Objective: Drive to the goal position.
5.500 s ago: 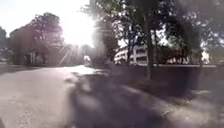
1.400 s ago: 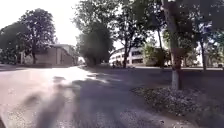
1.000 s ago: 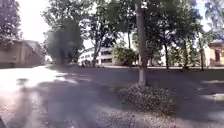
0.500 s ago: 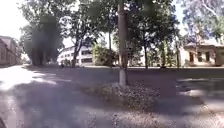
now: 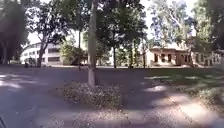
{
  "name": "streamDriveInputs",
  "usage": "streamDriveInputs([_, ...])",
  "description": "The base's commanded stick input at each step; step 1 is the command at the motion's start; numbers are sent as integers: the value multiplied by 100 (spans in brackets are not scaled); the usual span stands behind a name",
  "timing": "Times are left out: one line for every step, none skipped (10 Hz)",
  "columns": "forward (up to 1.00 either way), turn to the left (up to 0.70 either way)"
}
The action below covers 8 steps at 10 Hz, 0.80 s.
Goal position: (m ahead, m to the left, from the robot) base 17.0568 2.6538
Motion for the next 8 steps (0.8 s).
streamDriveInputs([0,-36])
streamDriveInputs([18,0])
streamDriveInputs([51,0])
streamDriveInputs([70,0])
streamDriveInputs([70,0])
streamDriveInputs([70,0])
streamDriveInputs([70,1])
streamDriveInputs([70,10])
